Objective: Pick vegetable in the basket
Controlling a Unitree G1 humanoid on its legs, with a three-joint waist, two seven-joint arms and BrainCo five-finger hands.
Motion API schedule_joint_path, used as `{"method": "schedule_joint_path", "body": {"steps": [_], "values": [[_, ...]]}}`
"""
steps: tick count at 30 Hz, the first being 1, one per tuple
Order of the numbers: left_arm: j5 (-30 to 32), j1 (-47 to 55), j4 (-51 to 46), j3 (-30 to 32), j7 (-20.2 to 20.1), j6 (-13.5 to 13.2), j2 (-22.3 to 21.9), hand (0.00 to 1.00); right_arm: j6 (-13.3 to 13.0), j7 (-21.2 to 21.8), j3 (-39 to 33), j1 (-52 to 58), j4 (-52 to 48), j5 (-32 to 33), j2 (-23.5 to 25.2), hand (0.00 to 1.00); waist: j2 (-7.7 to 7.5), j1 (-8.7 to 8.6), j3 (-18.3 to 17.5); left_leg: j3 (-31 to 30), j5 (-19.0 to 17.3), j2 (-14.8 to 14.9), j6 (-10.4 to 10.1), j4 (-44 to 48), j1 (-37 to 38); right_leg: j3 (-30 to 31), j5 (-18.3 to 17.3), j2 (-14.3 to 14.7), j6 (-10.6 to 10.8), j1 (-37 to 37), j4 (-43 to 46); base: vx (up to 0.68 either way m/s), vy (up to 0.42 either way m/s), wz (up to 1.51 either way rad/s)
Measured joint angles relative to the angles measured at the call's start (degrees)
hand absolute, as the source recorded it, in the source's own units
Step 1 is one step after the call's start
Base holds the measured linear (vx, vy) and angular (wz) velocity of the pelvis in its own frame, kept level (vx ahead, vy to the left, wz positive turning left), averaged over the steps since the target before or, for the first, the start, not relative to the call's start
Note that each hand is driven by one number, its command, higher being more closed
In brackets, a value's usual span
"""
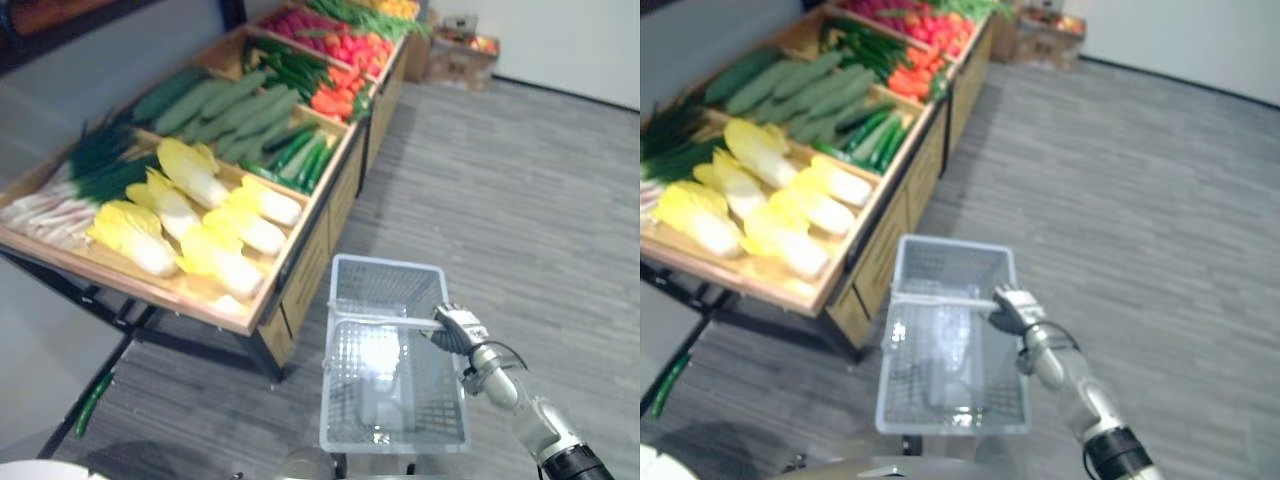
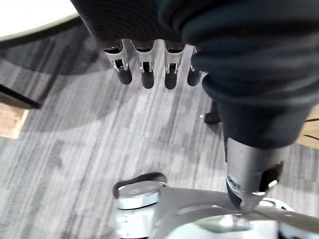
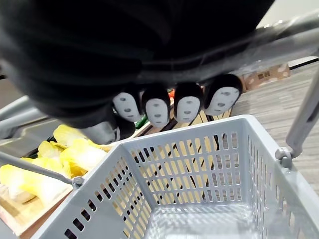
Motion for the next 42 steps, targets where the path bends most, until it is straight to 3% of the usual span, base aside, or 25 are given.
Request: {"method": "schedule_joint_path", "body": {"steps": [1,3,4,7,9,11,12,13,15,17,18,19,22,23,25,27,29,30,34,38,42], "values": [[0.0,-0.9,0.0,-0.2,0.0,0.0,0.4,0.00,0.0,0.1,-0.2,0.0,0.0,-0.1,-0.2,1.00,0.20,-0.66,0.1,-2.8,-0.2,0.0,0.2,-0.6,2.0,-2.1,-3.3,0.2,-3.0,-2.4,-3.7,0.47,-0.048,1.33],[0.0,-2.2,0.0,-1.2,-0.1,-0.1,1.1,0.00,0.0,0.1,-0.4,0.0,-0.1,0.0,-1.3,1.00,0.32,-1.55,0.1,-7.1,-1.2,0.2,-0.3,0.1,3.6,-3.0,-5.1,0.2,-3.9,-5.0,-14.2,0.48,-0.101,1.39],[0.0,-2.6,-0.3,-1.6,-0.2,-0.1,1.1,0.00,0.2,0.1,-0.6,-0.1,0.0,0.0,-2.1,1.00,0.52,-1.81,0.2,-10.1,-2.1,0.5,-1.3,0.7,4.5,-1.7,-5.0,0.4,-3.7,-5.4,-24.0,0.34,-0.125,1.17],[0.0,-3.4,0.2,-1.6,-0.3,-0.2,1.1,0.00,0.4,0.1,-1.1,-0.4,-0.3,0.0,-3.4,1.00,1.60,-1.25,-0.4,-16.8,-6.3,2.2,-3.5,3.5,5.0,4.5,-2.5,0.2,-0.7,-7.3,-45.8,0.44,-0.229,1.17],[-0.1,-3.9,1.8,-1.3,-0.3,-0.3,1.3,0.00,0.6,0.3,-1.5,-0.3,-0.4,-0.2,-4.3,1.00,1.46,-1.27,-0.5,-20.3,-9.2,3.2,-5.2,5.2,5.6,7.7,-1.0,-1.4,1.8,-7.8,-53.6,0.46,-0.359,0.96],[-0.1,-3.0,3.1,0.2,-0.3,-0.2,1.6,0.00,1.0,1.2,-2.4,0.1,-0.7,-0.5,-5.1,1.00,0.98,-1.48,-1.1,-23.5,-12.4,4.5,-7.0,5.4,7.3,8.0,-0.5,-2.8,2.6,-7.6,-55.5,0.49,-0.494,0.92],[-0.1,-1.9,3.7,1.6,-0.4,-0.1,1.6,0.00,1.1,1.5,-3.0,0.9,-1.4,-0.5,-5.9,1.00,0.99,-1.89,-2.3,-25.5,-14.4,6.5,-8.5,5.6,8.4,6.5,1.6,-2.9,4.9,-7.1,-54.0,0.47,-0.559,1.02],[-0.2,-1.9,4.6,3.2,-0.5,0.0,0.5,0.00,1.4,1.7,-3.6,1.7,-1.4,-0.5,-7.1,1.00,2.77,-1.98,-3.2,-26.7,-14.8,8.9,-9.1,8.9,7.2,3.3,4.2,-2.1,5.0,-7.1,-50.1,0.47,-0.554,1.04],[-0.8,-1.3,4.6,5.1,-0.6,-0.2,-2.6,0.00,1.4,2.1,-3.5,2.2,-1.4,-0.4,-9.5,1.00,5.94,-2.01,-5.0,-26.9,-12.1,12.7,-10.7,16.1,1.9,-2.3,2.2,0.1,2.2,-7.0,-46.5,0.49,-0.573,0.96],[-1.8,-2.0,4.3,7.4,-0.5,-0.1,-3.1,0.00,1.9,2.1,-4.5,2.0,-1.3,-0.3,-9.5,1.00,6.45,-2.69,-5.4,-23.4,-4.0,14.7,-11.7,22.0,-3.4,-7.1,0.8,-0.2,0.0,-6.2,-44.3,0.51,-0.609,1.15],[-3.7,-2.5,4.1,7.7,-0.5,0.0,-3.0,0.00,2.7,2.1,-5.6,2.3,-0.8,-0.2,-8.5,1.00,5.73,-3.43,-4.9,-17.9,3.5,16.3,-10.9,23.9,-5.7,-10.3,0.0,-1.2,-1.3,-3.2,-45.3,0.28,-0.365,1.25],[-4.8,-2.5,3.7,7.8,-0.2,0.0,-3.0,0.00,3.1,2.1,-7.1,3.1,-0.3,-0.1,-7.9,1.00,4.40,-3.35,-4.1,-13.1,7.1,17.6,-10.7,23.8,-6.0,-12.4,-0.5,-2.1,-2.0,-0.4,-46.7,0.30,-0.413,1.58],[-5.3,-2.7,1.6,8.1,0.2,-0.1,-3.6,0.00,4.3,-0.1,-17.3,9.8,-0.7,0.4,-5.6,1.00,4.47,-4.06,-4.2,5.5,8.7,20.2,-8.6,23.0,-8.5,-20.3,-1.0,-3.8,-2.9,7.7,-50.8,0.18,-0.299,1.30],[-5.7,-2.7,1.3,8.2,0.8,-0.1,-4.1,0.00,4.5,-1.0,-21.4,12.3,-1.5,0.7,-3.6,1.00,4.66,-4.28,-4.2,11.2,9.7,19.7,-8.4,20.8,-9.6,-22.9,-1.0,-3.6,-2.9,9.2,-52.5,0.11,-0.189,1.09],[-5.7,-2.5,1.0,9.3,1.3,0.0,-4.9,0.00,4.7,-2.8,-27.5,16.1,-4.2,0.7,0.3,1.00,5.29,-5.13,-4.3,16.9,11.3,17.7,-9.2,14.4,-10.8,-26.0,-1.1,-1.9,-2.7,10.6,-55.9,0.04,-0.055,0.85],[-4.9,-1.9,1.0,9.8,1.5,0.1,-5.2,0.00,4.6,-4.7,-31.8,18.1,-5.2,0.7,2.5,1.00,5.44,-6.51,-4.3,16.7,11.8,16.0,-11.0,5.1,-8.4,-26.8,-1.1,-0.6,-2.7,10.8,-58.2,0.02,0.009,0.66],[-4.5,-1.7,1.0,10.8,1.6,0.3,-6.2,0.00,4.8,-6.4,-37.4,18.0,-2.3,0.6,3.0,1.00,7.20,-6.39,-4.2,16.3,11.2,15.8,-12.8,-4.7,-5.0,-26.8,-0.2,2.4,-2.2,10.6,-60.7,-0.04,0.084,0.19],[-4.4,-1.6,1.0,11.4,1.7,0.4,-6.4,0.00,4.8,-6.8,-38.4,17.6,-0.7,0.6,3.1,1.00,7.38,-6.36,-4.3,16.3,10.7,15.9,-13.5,-5.7,-4.7,-26.8,0.0,2.9,-2.1,10.5,-61.1,-0.06,0.099,-0.09],[-4.4,-0.7,-0.6,14.4,2.8,0.6,-6.1,0.00,5.0,-8.2,-41.9,14.2,11.2,0.6,3.1,1.00,6.43,-6.18,-4.4,18.5,9.5,15.3,-13.8,-6.7,-4.2,-22.6,2.7,3.7,-1.8,9.9,-64.3,-0.06,0.058,-0.30],[-4.5,-0.6,-6.2,14.4,3.4,0.3,-6.1,0.00,6.7,-8.8,-47.7,14.4,17.9,0.9,3.0,1.00,7.42,-6.44,-4.1,19.1,9.3,14.2,-13.8,-7.4,-4.0,-21.4,3.4,3.1,-1.3,9.6,-64.7,-0.03,0.051,-0.11],[-5.0,0.6,-19.7,14.5,5.9,-0.8,-6.4,0.00,8.1,-8.9,-50.0,13.2,28.1,2.9,2.6,1.00,8.74,-6.38,-4.3,19.1,9.8,13.8,-13.2,-8.4,-3.8,-21.0,3.4,3.1,-1.3,8.9,-64.4,0.01,-0.002,-0.05]]}}
